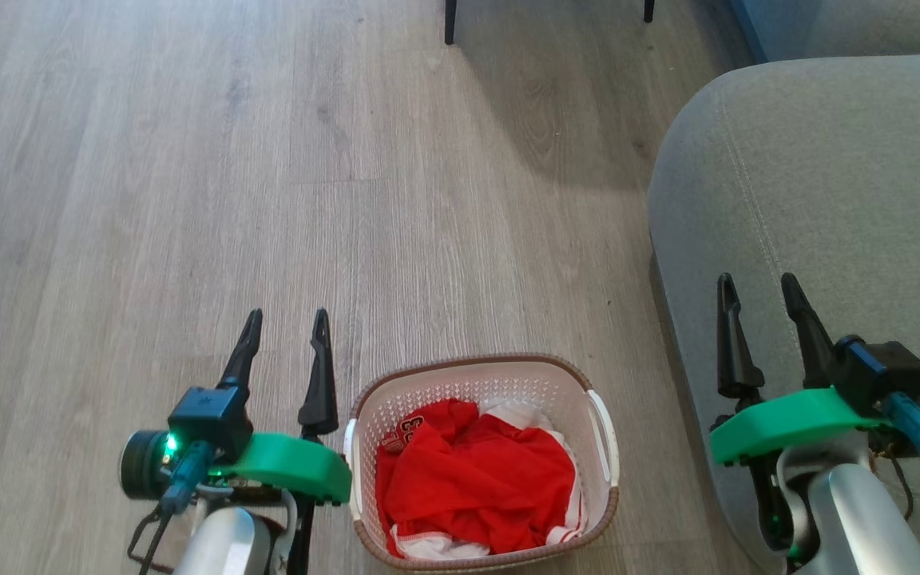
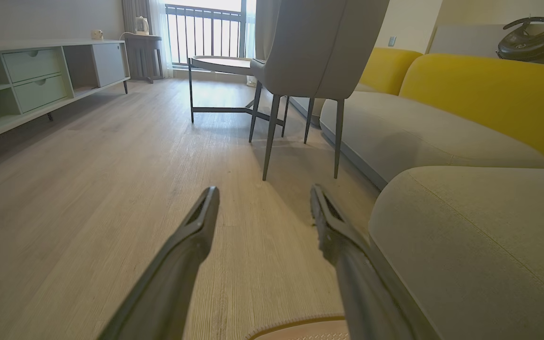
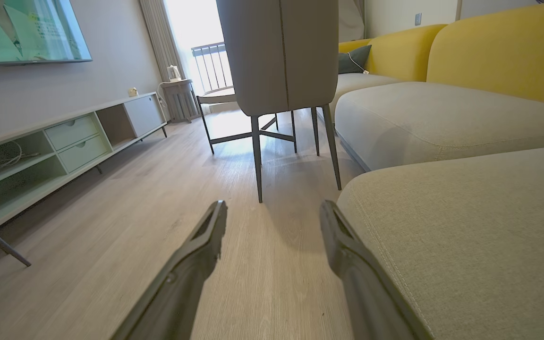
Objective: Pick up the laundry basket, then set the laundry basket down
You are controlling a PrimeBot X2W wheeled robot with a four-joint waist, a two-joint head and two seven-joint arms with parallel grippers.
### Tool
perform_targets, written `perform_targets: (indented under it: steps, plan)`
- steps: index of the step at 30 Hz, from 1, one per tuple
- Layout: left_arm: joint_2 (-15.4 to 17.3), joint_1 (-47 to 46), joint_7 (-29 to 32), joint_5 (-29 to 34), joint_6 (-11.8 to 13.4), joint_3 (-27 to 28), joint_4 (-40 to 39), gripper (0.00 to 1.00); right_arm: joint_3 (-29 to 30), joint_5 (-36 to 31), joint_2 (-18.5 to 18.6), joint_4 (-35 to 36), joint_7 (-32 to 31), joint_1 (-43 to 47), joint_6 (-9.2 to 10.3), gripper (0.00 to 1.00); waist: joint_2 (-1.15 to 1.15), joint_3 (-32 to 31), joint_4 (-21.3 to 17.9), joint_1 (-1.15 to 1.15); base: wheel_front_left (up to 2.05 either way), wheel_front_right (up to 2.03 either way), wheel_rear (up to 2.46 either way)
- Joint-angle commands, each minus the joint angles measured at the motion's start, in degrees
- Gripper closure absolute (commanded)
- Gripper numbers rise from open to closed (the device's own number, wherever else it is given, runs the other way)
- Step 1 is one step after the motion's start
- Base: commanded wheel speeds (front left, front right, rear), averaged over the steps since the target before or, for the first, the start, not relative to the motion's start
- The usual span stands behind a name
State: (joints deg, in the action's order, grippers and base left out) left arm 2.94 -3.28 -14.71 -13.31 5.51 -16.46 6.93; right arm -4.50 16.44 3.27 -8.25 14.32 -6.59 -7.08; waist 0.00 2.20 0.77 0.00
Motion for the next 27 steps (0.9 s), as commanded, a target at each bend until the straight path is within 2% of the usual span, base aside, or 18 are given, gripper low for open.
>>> perform_targets:
  steps: [1,15,16,20,27]
  plan:
    - [-0.06,-1.49,-0.29,-0.64,0.13,1.35,-1.6,0.0,-1.54,-0.25,-0.39,1.54,0.68,-0.75,-0.41,0.0,0.0,-0.09,0.05,0.0,0.0,0.0,0.0]
    - [-0.06,-1.3,-0.29,-1.3,-0.11,1.49,-1.63,0.0,-1.83,-0.19,-0.39,1.42,0.68,-0.66,-0.41,0.0,0.0,-0.21,-0.08,0.0,0.0,0.0,0.0]
    - [0.0,0.02,0.0,-1.31,-0.03,-0.06,-0.02,1.0,-0.59,-0.25,0.0,-0.2,0.0,0.01,0.0,1.0,0.0,-0.21,-0.09,0.0,0.0,0.0,0.0]
    - [0.02,1.29,0.03,-1.44,-0.02,-0.07,3.1,1.0,-0.99,-0.2,0.01,-3.42,-0.13,0.97,0.0,1.0,0.0,-0.18,-0.07,0.0,0.0,0.0,0.0]
    - [0.31,1.53,0.8,-5.9,-0.59,0.76,3.36,1.0,-0.72,4.11,0.21,-3.76,-0.96,1.3,-0.02,1.0,0.0,-0.27,-0.11,0.0,0.0,0.0,0.0]
